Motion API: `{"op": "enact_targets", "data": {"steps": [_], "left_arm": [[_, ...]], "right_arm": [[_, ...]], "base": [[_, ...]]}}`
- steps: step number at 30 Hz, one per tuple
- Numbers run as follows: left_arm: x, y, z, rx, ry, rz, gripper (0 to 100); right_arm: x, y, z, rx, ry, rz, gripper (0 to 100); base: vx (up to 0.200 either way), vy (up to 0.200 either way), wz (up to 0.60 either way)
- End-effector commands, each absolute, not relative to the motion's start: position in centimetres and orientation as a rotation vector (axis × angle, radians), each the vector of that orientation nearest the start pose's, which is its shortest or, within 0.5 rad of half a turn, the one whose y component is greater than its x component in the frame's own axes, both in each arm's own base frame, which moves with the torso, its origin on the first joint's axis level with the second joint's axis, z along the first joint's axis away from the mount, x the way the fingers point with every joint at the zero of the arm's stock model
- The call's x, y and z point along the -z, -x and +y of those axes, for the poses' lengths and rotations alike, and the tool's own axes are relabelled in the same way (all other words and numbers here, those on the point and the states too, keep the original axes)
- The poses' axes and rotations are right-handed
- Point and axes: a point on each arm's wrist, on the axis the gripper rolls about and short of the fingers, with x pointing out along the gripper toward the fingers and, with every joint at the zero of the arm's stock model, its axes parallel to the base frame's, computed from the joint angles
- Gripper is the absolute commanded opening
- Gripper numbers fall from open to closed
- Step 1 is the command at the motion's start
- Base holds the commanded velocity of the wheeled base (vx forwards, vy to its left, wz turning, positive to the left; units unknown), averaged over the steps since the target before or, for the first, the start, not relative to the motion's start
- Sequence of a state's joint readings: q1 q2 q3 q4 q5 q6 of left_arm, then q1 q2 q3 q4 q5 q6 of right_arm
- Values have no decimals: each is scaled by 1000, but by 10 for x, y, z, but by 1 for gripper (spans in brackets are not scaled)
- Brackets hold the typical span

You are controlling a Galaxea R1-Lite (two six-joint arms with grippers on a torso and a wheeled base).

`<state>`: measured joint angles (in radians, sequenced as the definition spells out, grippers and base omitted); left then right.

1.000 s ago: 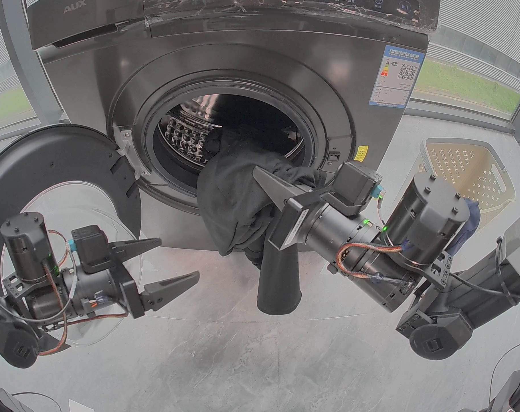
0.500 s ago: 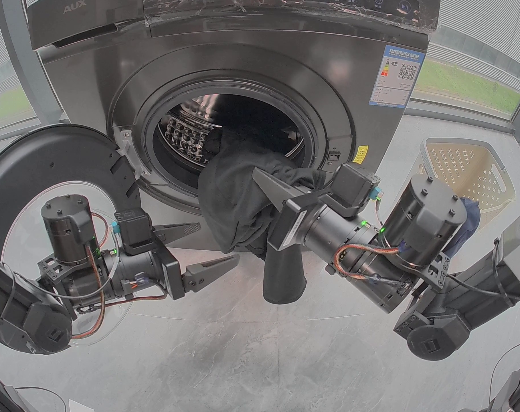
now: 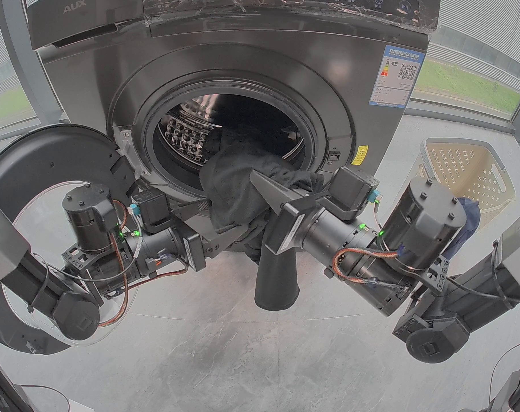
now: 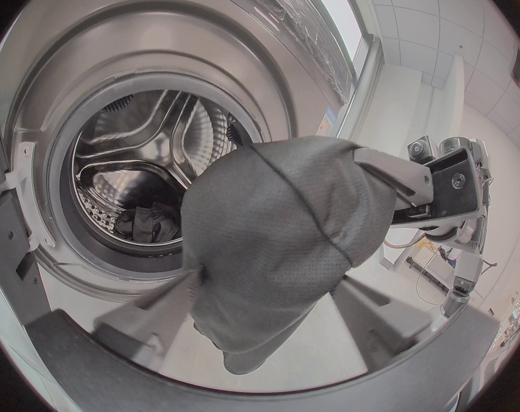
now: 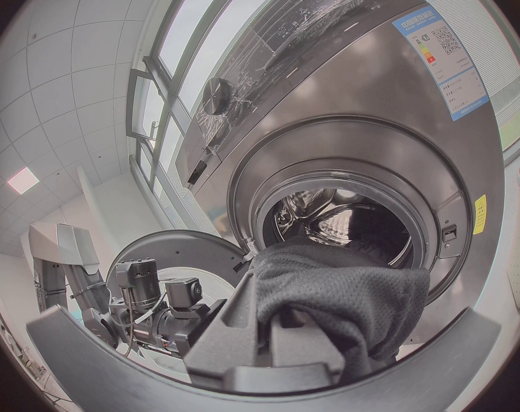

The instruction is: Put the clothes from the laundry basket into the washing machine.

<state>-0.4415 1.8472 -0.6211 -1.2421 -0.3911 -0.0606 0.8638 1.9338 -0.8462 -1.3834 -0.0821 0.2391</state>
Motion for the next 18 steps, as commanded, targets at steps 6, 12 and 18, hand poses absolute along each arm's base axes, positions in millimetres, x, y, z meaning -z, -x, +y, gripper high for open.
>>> {"op": "enact_targets", "data": {"steps": [6, 12, 18], "left_arm": [[-147, -282, -143, 827, 62, -2, 0], [-153, -271, -142, 827, 75, -73, 0], [-165, -238, -136, 857, 85, -125, 0]], "right_arm": [[-190, -230, 267, -807, -365, -174, 0], [-186, -234, 266, -796, -357, -164, 0], [-167, -244, 271, -781, -332, -121, 0]], "base": [[0, 0, 0], [0, 0, 0], [0, 0, 0]]}}
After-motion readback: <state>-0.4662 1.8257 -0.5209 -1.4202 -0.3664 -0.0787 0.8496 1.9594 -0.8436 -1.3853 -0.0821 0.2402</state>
